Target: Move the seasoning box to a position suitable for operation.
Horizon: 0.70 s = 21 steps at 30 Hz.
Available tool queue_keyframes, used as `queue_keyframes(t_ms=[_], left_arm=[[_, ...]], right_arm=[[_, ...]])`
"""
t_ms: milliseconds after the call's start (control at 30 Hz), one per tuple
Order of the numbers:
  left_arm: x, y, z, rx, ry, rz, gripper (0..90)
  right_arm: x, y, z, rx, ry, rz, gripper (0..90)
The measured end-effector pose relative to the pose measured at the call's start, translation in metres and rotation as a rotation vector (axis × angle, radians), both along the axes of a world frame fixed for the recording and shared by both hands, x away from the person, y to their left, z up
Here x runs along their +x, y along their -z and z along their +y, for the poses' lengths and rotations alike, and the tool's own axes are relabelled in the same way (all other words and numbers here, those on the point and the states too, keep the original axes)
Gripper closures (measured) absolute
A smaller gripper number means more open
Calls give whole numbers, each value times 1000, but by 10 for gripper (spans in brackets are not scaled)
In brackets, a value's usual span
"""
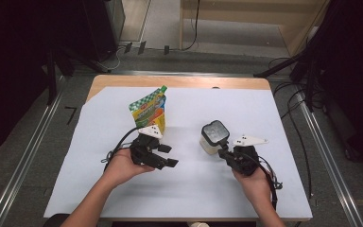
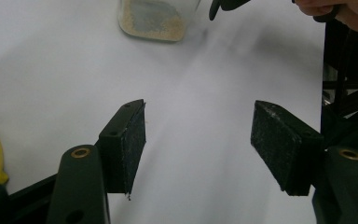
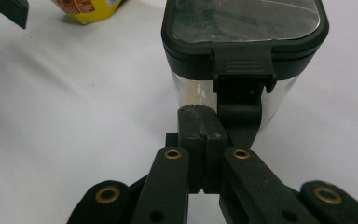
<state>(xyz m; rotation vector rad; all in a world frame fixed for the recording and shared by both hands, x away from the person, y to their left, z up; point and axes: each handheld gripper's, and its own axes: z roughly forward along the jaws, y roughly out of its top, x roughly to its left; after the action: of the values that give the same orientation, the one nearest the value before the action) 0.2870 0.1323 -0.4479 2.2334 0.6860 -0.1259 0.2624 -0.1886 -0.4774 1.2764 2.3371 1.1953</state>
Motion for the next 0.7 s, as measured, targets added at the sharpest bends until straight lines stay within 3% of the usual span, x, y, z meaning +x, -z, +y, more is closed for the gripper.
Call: queue_keyframes(t_ms=[200, 700], left_arm=[[0, -1, 1, -2, -3, 1, 366], [0, 0, 1, -2, 2, 0, 366]], right_arm=[[2, 0, -4, -11, 9, 3, 900], [19, 5, -41, 4, 114, 45, 900]])
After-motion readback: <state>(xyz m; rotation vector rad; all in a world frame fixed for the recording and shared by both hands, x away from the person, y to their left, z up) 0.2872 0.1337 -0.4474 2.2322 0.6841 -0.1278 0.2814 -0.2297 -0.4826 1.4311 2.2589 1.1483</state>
